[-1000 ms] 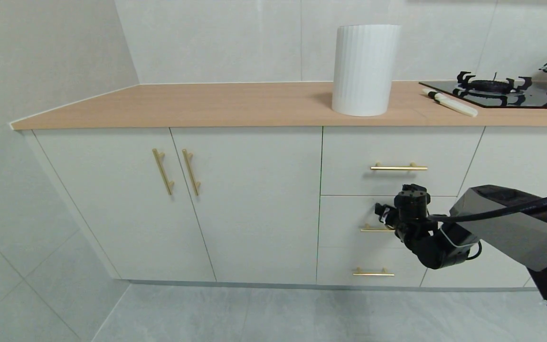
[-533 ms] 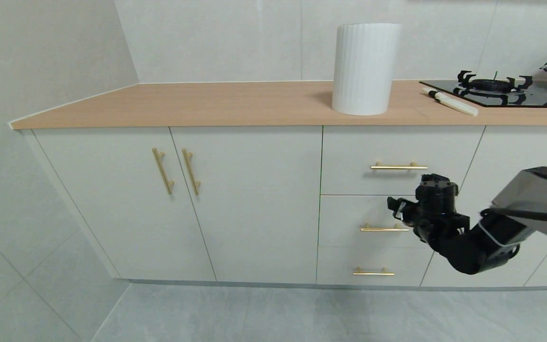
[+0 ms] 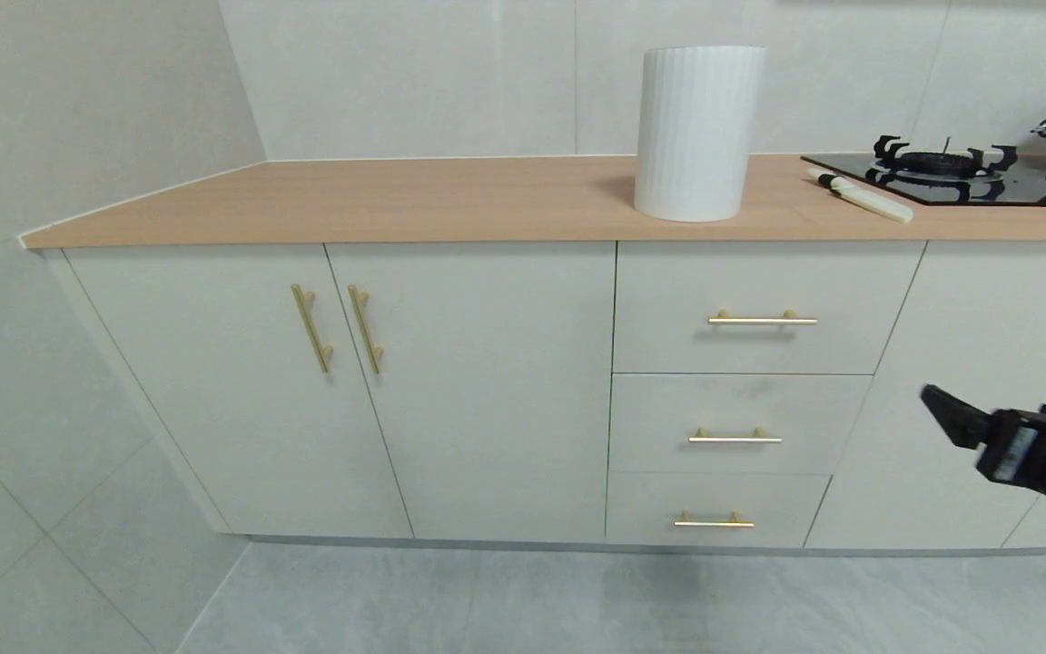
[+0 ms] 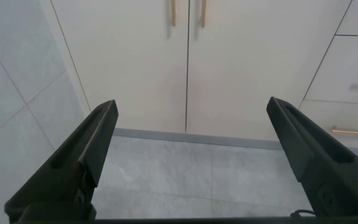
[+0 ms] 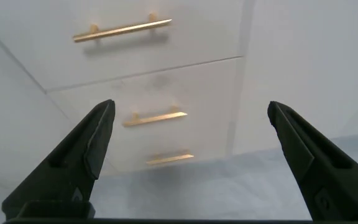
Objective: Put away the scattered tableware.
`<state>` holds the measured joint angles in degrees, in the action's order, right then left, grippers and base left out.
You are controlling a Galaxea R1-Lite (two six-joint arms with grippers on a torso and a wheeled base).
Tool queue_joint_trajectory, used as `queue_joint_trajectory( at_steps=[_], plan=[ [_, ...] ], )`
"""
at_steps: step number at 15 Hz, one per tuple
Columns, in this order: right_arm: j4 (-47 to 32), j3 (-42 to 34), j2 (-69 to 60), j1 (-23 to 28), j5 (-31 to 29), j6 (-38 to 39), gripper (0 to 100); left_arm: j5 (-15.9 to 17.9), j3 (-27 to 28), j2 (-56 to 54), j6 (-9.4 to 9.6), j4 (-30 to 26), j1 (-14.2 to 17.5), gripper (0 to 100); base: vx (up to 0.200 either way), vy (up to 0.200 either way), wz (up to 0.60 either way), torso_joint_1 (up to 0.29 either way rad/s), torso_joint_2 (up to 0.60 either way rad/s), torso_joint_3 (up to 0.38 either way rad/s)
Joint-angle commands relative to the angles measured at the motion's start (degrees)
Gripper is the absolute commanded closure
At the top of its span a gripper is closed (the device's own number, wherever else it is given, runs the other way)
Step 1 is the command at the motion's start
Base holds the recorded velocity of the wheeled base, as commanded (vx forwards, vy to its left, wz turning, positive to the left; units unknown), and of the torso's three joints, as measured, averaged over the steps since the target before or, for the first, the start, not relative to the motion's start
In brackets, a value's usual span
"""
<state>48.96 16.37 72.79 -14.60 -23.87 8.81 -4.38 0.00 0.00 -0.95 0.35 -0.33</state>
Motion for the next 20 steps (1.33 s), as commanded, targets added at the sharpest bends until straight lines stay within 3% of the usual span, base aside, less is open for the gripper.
queue_joint_trajectory(
  at_steps=[1, 2, 3, 4, 7, 12, 14, 15, 16, 18, 20],
  plan=[
    [-21.2, -8.5, -37.6, 0.5, -2.5, -6.4, 0, 0.0, 0.0, 0.0, -0.02, 0.0, 0.0, 0, 0.000, 0.000, 0.00, 0.000, 0.00, 0.000],
    [-24.6, -7.8, -40.4, 0.7, -2.6, -6.8, 0, 0.0, 0.0, 0.0, -0.02, 0.0, 0.0, 0, 0.000, 0.000, 0.00, 0.000, 0.00, 0.000],
    [-37.8, -5.0, -49.6, 7.0, -2.2, -8.0, 0, 0.0, 0.0, 0.0, -0.02, 0.1, 0.0, 0, 0.000, 0.000, 0.00, 0.000, 0.00, 0.000],
    [-44.7, -3.2, -54.9, 10.6, -2.0, -9.1, 0, 0.0, 0.0, 0.0, -0.02, 0.1, 0.0, 0, 0.000, 0.000, 0.00, 0.000, 0.00, 0.000],
    [-55.9, -1.7, -68.0, 11.7, -1.8, -12.3, 0, 0.0, 0.0, 0.0, -0.02, 0.0, 0.0, 0, 0.000, 0.000, 0.00, 0.000, 0.00, 0.000],
    [-57.2, -5.5, -72.8, 14.8, -3.0, -10.9, 0, 0.0, 0.0, 0.0, -0.02, 0.1, 0.0, 0, 0.000, 0.000, 0.00, 0.000, 0.00, 0.000],
    [-53.0, -8.8, -72.8, 14.8, 3.6, -9.7, 0, 0.0, 0.0, 0.0, -0.10, 0.0, 0.1, 0, 0.000, 0.000, 0.00, 0.000, 0.00, 0.000],
    [-46.1, -13.4, -72.8, 14.8, 12.5, -9.8, 0, 0.0, 0.0, 0.0, -0.02, 0.1, 0.0, 0, 0.000, 0.000, 0.00, 0.000, 0.00, 0.000],
    [-41.0, -16.4, -72.8, 14.8, 16.4, -10.1, 0, 0.0, 0.0, 0.0, -0.02, 0.1, 0.0, 0, 0.000, 0.000, 0.00, 0.000, 0.00, 0.000],
    [-44.0, -16.4, -72.8, 14.8, 20.7, -10.1, 0, 0.0, 0.0, 0.0, -0.02, 0.0, 0.0, 0, 0.000, 0.000, 0.00, 0.000, 0.00, 0.000],
    [-48.6, -16.4, -72.8, 14.8, 21.0, -10.2, 0, 0.0, 0.0, 0.0, -0.10, 0.0, 0.0, 0, 0.000, 0.000, 0.00, 0.000, 0.00, 0.000]
  ],
)
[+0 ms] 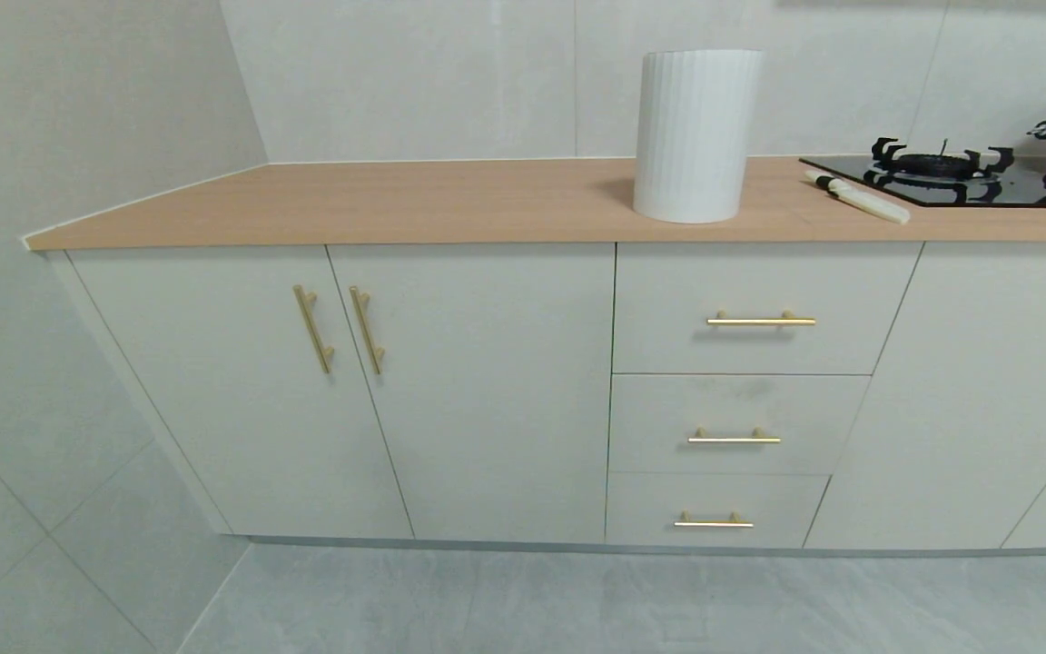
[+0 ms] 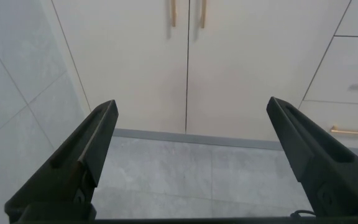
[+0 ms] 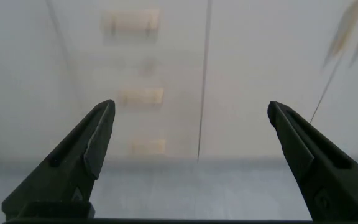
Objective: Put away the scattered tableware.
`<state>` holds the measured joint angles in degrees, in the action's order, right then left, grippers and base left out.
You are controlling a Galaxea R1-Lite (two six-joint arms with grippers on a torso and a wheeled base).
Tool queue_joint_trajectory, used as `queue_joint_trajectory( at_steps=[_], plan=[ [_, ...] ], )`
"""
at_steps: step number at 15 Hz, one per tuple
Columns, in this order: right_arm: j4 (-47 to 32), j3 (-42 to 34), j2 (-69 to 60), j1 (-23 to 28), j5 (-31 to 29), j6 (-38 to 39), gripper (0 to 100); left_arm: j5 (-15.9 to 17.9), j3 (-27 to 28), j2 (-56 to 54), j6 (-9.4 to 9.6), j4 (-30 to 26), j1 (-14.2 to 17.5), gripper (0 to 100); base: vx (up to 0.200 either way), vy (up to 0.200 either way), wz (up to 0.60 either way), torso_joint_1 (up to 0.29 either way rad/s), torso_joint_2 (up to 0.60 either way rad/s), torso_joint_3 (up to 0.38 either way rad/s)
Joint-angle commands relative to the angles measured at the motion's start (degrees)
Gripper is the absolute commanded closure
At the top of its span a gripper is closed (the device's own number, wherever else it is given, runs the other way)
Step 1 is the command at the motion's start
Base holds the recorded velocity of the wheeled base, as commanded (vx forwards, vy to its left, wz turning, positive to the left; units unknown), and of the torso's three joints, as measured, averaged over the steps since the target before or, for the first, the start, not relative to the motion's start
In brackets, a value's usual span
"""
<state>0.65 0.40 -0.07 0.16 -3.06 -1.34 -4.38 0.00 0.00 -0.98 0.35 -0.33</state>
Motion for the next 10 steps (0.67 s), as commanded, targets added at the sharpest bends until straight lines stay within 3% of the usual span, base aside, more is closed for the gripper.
queue_joint_trajectory(
  at_steps=[1, 5, 10],
  plan=[
    [0.6, -0.4, 0.1, 0.0, 0.3, -0.2, 0, 0.0, 0.0, 0.0, 0.01, 0.0, 0.0, 0, 0.000, 0.000, 0.00, 0.000, 0.00, 0.000],
    [0.5, -0.4, 0.2, -0.1, 4.1, -3.0, 0, 0.0, 0.0, 0.0, 0.01, 0.0, 0.0, 0, 0.000, 0.000, 0.00, 0.000, 0.00, 0.000],
    [0.5, -0.4, 0.2, -0.1, 4.3, -3.2, 0, 0.0, 0.0, 0.0, 0.01, 0.1, 0.0, 0, 0.000, 0.000, 0.00, 0.000, 0.00, 0.000]
  ],
)
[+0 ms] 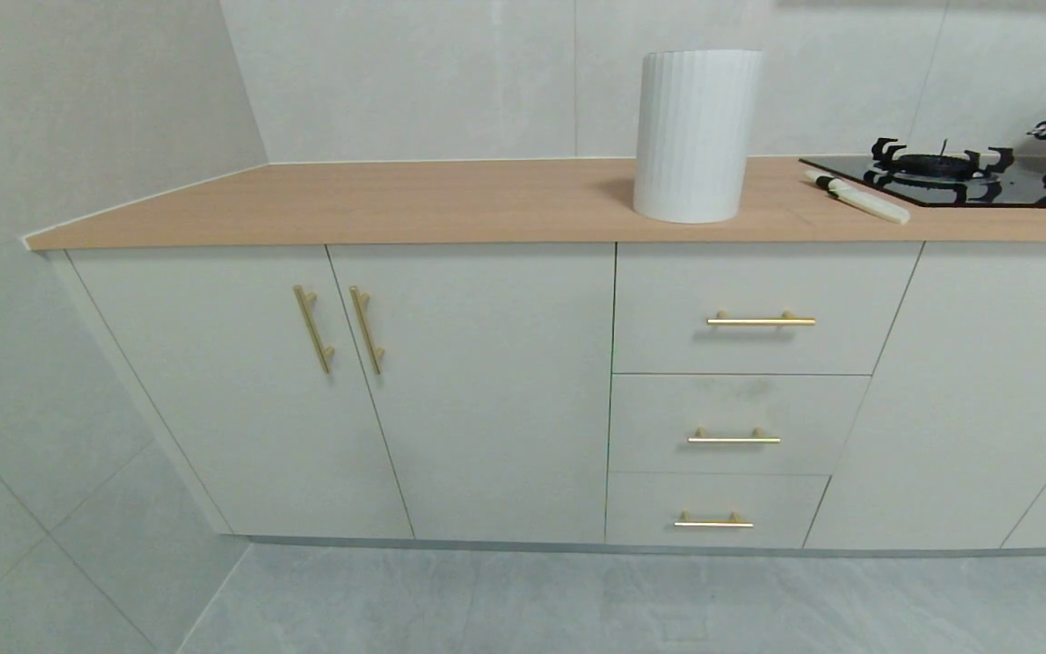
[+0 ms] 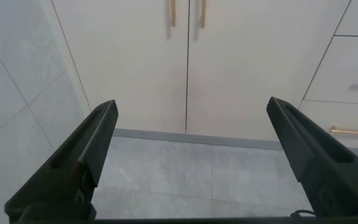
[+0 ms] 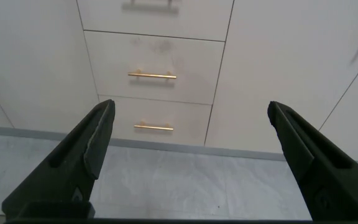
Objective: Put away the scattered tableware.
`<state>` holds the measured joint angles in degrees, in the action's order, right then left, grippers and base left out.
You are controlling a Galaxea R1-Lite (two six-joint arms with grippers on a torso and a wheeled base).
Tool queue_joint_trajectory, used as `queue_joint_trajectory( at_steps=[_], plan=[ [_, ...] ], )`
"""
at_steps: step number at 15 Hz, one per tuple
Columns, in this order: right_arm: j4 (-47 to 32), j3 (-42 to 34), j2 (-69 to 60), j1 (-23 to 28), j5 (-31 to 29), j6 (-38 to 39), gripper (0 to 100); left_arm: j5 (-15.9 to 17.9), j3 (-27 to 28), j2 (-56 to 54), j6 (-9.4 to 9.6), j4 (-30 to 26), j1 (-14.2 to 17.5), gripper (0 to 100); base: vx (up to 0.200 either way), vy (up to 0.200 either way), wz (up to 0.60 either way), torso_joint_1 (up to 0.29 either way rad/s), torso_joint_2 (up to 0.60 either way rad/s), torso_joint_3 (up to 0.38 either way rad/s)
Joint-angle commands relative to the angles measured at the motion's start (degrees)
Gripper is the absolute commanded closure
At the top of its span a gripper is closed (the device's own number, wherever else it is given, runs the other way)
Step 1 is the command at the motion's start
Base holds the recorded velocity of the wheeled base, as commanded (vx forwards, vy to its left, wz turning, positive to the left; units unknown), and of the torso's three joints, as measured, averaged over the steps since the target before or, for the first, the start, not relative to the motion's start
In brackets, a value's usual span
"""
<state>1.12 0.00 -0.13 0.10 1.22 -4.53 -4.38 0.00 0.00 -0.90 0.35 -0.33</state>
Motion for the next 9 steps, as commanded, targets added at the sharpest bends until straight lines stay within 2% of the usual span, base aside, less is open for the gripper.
queue_joint_trajectory(
  at_steps=[1, 9],
  plan=[
    [0.0, 0.0, 0.2, 0.0, 0.0, 0.0, 0, 0.0, 0.0, 0.0, -0.06, 0.0, 0.0, 0, 0.200, 0.000, 0.00, 0.007, 0.00, 0.002],
    [0.0, 0.0, 0.2, 0.0, 0.1, 0.3, 0, 0.0, 0.0, 0.0, -0.06, 0.1, 0.0, 0, 0.200, 0.000, 0.00, 0.004, 0.00, 0.001]
  ],
)
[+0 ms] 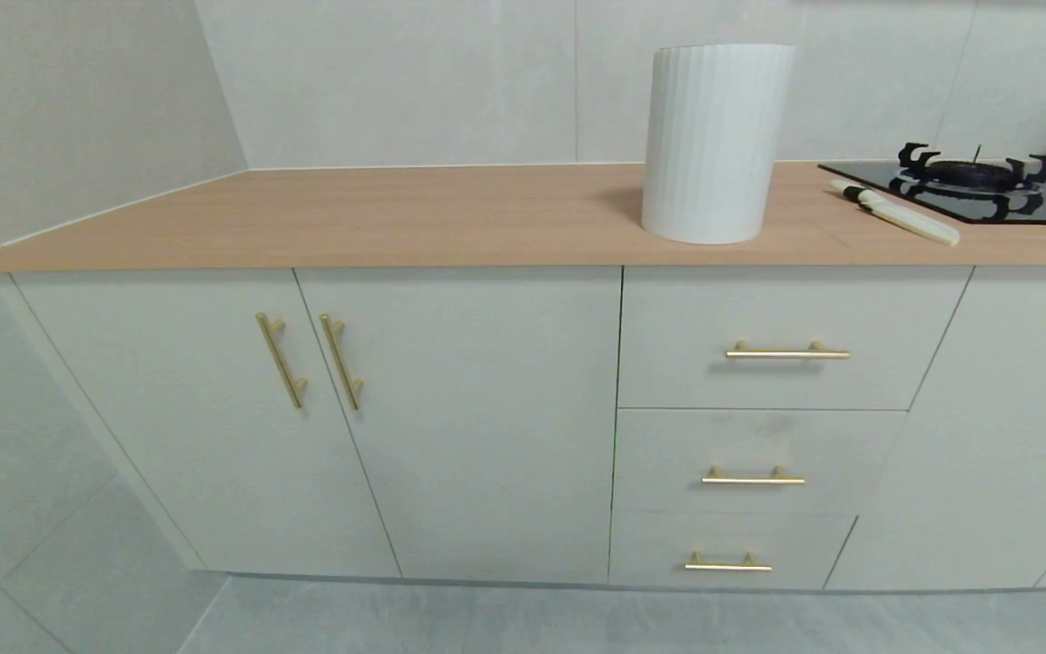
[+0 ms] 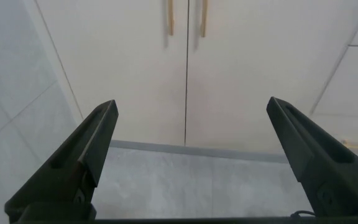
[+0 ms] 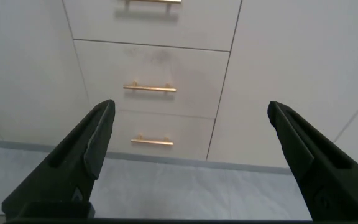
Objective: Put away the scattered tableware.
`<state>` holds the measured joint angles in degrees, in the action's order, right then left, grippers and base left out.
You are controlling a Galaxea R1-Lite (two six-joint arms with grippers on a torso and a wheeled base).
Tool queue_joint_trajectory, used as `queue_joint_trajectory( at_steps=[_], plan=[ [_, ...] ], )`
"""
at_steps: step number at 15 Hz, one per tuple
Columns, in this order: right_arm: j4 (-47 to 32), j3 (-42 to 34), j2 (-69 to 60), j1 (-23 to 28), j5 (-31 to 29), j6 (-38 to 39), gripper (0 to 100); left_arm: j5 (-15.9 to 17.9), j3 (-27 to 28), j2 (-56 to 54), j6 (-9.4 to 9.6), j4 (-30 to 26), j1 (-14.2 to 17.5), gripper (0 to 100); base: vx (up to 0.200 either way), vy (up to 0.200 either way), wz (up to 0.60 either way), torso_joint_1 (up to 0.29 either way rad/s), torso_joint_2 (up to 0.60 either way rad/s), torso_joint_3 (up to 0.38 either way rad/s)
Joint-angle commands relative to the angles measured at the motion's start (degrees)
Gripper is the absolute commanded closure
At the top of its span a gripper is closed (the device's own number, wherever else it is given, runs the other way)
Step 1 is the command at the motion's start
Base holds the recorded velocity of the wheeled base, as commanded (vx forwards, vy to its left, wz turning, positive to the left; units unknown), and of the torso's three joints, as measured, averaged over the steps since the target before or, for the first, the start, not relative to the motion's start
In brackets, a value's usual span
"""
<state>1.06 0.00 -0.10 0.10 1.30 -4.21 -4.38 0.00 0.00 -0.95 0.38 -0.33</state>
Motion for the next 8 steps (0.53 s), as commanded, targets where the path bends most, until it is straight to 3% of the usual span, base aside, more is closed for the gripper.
queue_joint_trajectory(
  at_steps=[1, 8],
  plan=[
    [0.1, 0.0, 0.2, 0.0, 0.0, 0.0, 0, 0.0, 0.0, 0.0, -0.02, 0.1, 0.0, 0, 0.200, 0.000, 0.00, -0.007, 0.01, -0.002],
    [0.1, 0.0, 0.2, 0.0, 0.0, 0.0, 0, 0.0, 0.0, 0.0, -0.02, 0.0, 0.0, 0, 0.200, 0.000, 0.00, 0.004, 0.00, 0.002]
  ],
)
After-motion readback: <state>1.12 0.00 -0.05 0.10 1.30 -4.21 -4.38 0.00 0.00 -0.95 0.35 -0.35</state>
